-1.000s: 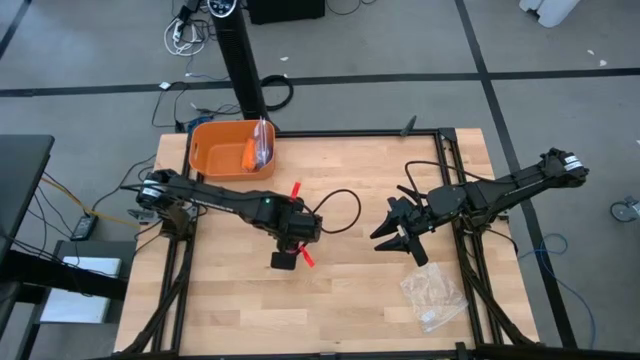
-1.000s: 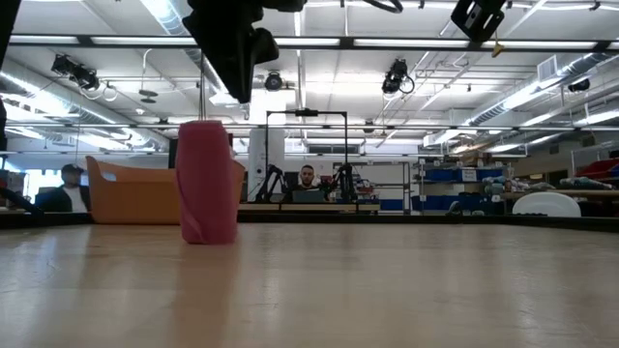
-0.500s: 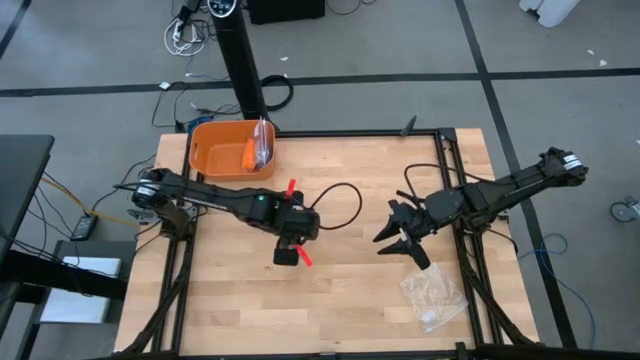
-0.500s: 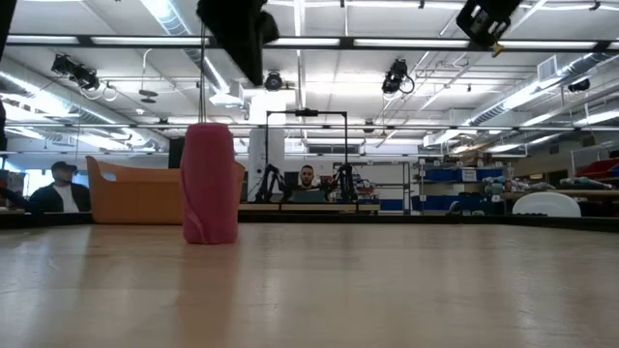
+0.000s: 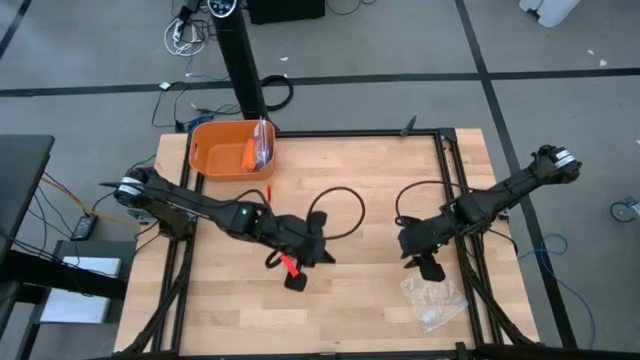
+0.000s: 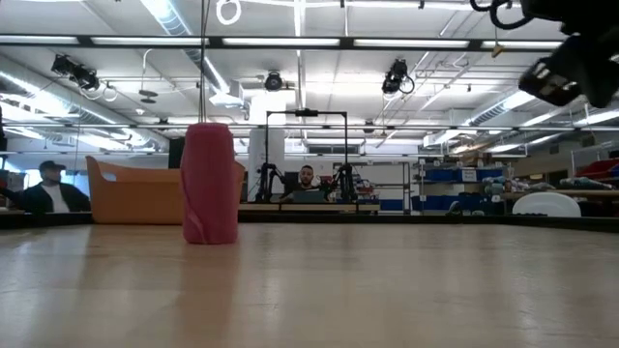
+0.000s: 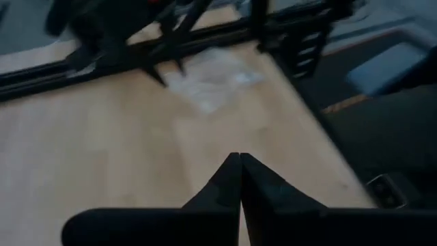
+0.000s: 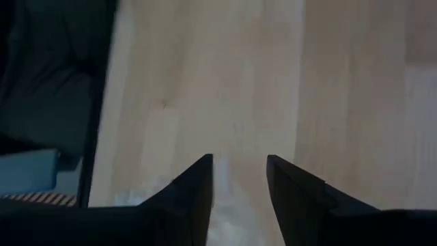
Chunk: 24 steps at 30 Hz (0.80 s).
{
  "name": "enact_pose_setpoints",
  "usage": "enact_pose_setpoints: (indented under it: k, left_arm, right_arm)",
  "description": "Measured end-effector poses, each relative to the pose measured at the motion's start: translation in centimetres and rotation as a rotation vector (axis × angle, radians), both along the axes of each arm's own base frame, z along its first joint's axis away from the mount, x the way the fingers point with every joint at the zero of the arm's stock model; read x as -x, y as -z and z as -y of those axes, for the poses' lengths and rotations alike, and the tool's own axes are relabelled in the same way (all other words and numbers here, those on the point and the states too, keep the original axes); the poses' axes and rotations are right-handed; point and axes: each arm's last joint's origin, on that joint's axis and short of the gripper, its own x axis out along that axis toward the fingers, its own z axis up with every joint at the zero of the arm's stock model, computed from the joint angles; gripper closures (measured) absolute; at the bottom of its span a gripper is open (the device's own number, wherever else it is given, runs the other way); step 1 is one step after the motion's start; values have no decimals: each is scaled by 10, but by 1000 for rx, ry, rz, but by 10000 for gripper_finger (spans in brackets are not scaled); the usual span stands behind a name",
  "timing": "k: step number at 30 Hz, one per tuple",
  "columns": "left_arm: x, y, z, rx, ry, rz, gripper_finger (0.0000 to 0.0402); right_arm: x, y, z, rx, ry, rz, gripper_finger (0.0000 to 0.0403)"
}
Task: Roll bandage
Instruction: Put the pink bandage into the transparent zip bag
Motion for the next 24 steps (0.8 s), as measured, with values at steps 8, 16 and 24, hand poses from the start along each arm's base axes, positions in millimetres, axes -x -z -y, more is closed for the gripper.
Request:
enact_pose_setpoints:
  k: [8, 16, 24]
  left_arm:
    - [4, 42, 7, 73, 29, 13, 391]
    - [12, 53, 20, -20, -19, 1, 392]
    - [16, 56, 24, -72, -63, -24, 392]
  right_arm:
    - [9, 18, -29, -14, -56, -187, 234]
    - [26, 40, -68, 60, -135, -316, 236]
    - [18, 77, -84, 172, -197, -409, 306]
